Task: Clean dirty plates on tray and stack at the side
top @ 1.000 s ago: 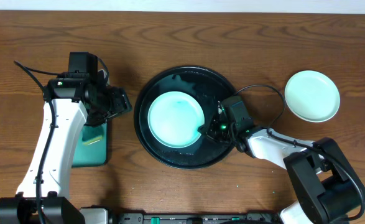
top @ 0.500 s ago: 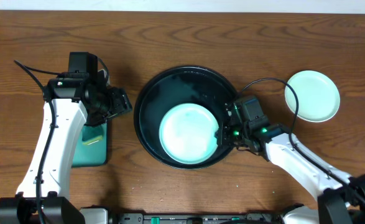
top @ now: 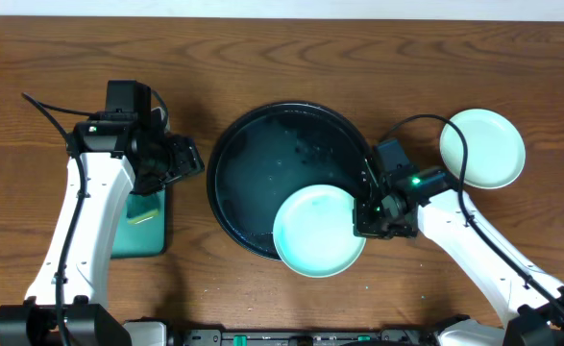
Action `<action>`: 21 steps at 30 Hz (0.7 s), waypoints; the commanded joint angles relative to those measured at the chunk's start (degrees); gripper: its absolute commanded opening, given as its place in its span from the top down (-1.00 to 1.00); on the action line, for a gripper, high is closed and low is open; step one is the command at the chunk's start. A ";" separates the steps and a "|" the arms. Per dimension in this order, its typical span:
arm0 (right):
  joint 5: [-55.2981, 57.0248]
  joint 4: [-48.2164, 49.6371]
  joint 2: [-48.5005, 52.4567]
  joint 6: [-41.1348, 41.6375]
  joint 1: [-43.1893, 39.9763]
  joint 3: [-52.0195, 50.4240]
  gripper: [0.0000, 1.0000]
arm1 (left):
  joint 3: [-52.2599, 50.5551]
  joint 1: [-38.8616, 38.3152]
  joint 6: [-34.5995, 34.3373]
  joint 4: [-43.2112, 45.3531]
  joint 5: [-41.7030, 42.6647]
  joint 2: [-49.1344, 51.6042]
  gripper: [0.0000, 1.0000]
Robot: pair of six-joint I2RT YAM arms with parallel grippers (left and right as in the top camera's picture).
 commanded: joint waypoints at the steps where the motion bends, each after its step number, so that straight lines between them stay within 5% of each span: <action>1: -3.23 -3.39 -0.94 -0.11 -0.26 2.25 0.97 | 1.25 -0.07 0.55 -0.13 0.48 -0.13 -0.49; 11: -25.64 -9.25 0.31 -9.62 -0.39 2.21 0.97 | 1.25 -0.07 0.55 -0.11 0.48 -0.13 -0.49; 21: -10.93 8.85 0.31 -4.42 -0.46 2.19 0.97 | 1.25 -0.07 0.55 -0.15 0.46 -0.13 -0.49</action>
